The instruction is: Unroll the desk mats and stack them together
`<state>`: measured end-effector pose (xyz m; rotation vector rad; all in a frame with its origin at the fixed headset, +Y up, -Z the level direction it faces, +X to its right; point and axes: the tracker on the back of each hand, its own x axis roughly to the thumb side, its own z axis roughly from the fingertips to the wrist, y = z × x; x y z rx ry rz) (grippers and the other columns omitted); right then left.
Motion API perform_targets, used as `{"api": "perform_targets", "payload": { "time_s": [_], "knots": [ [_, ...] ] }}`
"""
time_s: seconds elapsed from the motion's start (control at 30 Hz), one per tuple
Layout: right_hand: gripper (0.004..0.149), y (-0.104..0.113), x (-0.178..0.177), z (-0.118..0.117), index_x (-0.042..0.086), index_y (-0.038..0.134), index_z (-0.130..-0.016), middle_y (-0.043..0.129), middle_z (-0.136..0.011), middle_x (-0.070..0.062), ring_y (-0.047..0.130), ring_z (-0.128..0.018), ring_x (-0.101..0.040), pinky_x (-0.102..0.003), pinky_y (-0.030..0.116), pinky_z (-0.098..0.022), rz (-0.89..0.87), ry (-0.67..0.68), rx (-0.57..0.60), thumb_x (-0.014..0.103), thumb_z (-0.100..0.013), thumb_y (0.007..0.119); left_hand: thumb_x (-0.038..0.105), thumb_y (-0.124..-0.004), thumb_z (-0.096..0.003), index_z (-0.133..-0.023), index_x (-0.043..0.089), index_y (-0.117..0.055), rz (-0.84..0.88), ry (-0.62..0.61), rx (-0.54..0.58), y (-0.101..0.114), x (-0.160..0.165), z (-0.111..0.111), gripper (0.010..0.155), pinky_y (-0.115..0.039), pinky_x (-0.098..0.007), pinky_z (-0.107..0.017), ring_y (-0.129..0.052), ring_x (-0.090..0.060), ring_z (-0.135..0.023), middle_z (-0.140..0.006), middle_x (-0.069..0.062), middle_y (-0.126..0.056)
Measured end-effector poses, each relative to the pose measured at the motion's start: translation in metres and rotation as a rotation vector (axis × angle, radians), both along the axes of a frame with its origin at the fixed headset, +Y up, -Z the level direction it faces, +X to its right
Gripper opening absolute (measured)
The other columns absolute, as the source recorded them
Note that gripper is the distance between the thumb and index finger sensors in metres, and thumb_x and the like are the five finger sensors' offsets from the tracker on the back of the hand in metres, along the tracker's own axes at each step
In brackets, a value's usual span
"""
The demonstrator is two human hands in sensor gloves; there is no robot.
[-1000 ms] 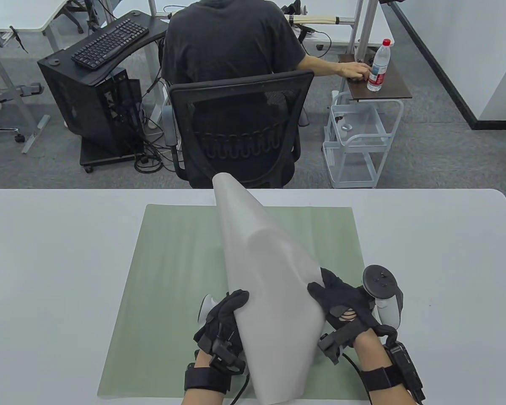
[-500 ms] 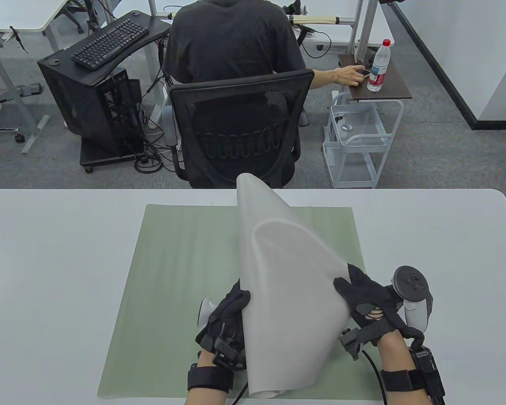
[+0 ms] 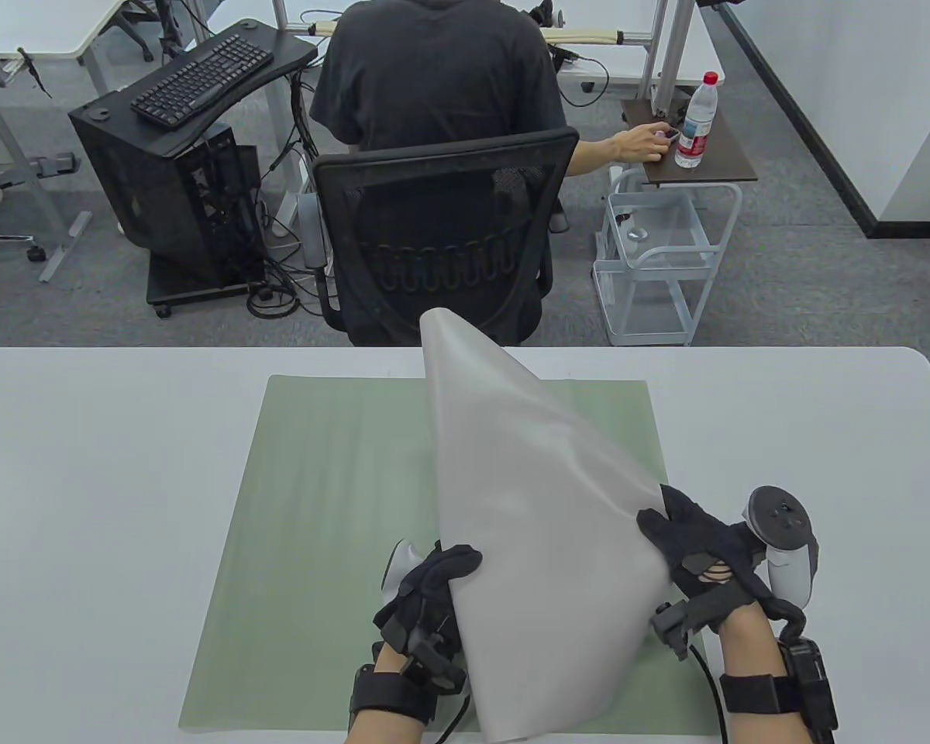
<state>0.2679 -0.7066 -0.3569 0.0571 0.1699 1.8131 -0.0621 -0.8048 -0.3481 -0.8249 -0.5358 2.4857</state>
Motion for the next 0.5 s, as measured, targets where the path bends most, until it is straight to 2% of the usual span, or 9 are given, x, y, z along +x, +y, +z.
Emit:
{"api": "perform_targets", "payload": {
  "time_s": [0.17, 0.23, 0.3, 0.37, 0.43, 0.5],
  "knots": [
    [0.044, -0.003, 0.015, 0.001, 0.025, 0.069, -0.095, 0.086, -0.074, -0.005, 0.096, -0.02, -0.006, -0.027, 0.09, -0.017, -0.001, -0.035, -0.01, 0.029, -0.051, 0.076, 0.038, -0.069, -0.0489, -0.095, 0.048, -0.003, 0.005, 0.093, -0.058, -0.008, -0.011, -0.001, 0.081, -0.07, -0.057, -0.07, -0.066, -0.037, -0.099, -0.115, -0.015, -0.026],
    [0.044, -0.006, 0.02, 0.0, 0.025, 0.07, -0.094, 0.086, -0.073, -0.004, 0.096, -0.02, -0.006, -0.026, 0.09, -0.017, 0.004, -0.048, -0.018, 0.029, -0.05, 0.076, 0.033, -0.072, -0.0492, -0.096, 0.047, -0.009, 0.002, 0.115, -0.098, -0.012, -0.014, 0.0, 0.08, -0.07, -0.056, -0.07, -0.065, -0.037, -0.098, -0.114, -0.015, -0.025],
    [0.044, -0.008, 0.025, -0.001, 0.026, 0.07, -0.094, 0.086, -0.073, -0.004, 0.096, -0.02, -0.006, -0.027, 0.09, -0.017, -0.012, -0.052, -0.029, 0.029, -0.051, 0.076, 0.032, -0.084, -0.0485, -0.096, 0.05, -0.016, -0.11, 0.16, -0.143, -0.016, -0.019, 0.001, 0.084, -0.077, -0.047, -0.069, -0.076, -0.029, -0.092, -0.114, -0.003, -0.038],
    [0.044, -0.008, 0.027, -0.001, 0.026, 0.07, -0.094, 0.086, -0.073, -0.005, 0.097, -0.02, -0.006, -0.027, 0.09, -0.017, -0.042, -0.034, -0.034, 0.029, -0.051, 0.076, 0.031, -0.093, -0.046, -0.096, 0.045, -0.012, -0.138, 0.16, -0.164, -0.016, -0.02, -0.001, 0.097, -0.084, -0.037, -0.065, -0.086, -0.019, -0.082, -0.107, 0.008, -0.054],
    [0.044, -0.004, 0.027, 0.0, 0.026, 0.07, -0.094, 0.086, -0.074, -0.005, 0.097, -0.02, -0.007, -0.027, 0.09, -0.017, -0.051, -0.017, -0.027, 0.029, -0.051, 0.076, 0.032, -0.098, -0.0439, -0.1, 0.033, -0.013, -0.12, 0.126, -0.144, -0.016, -0.018, -0.003, 0.102, -0.089, -0.031, -0.06, -0.093, -0.014, -0.074, -0.097, 0.012, -0.069],
    [0.044, 0.0, 0.027, 0.002, 0.027, 0.071, -0.094, 0.086, -0.074, -0.004, 0.097, -0.02, -0.006, -0.027, 0.09, -0.018, -0.041, -0.019, -0.013, 0.029, -0.051, 0.076, 0.035, -0.101, -0.0424, -0.102, 0.031, -0.023, -0.12, 0.091, -0.146, -0.019, -0.016, -0.006, 0.098, -0.092, -0.03, -0.051, -0.098, -0.014, -0.063, -0.088, 0.013, -0.081]
  ]
}}
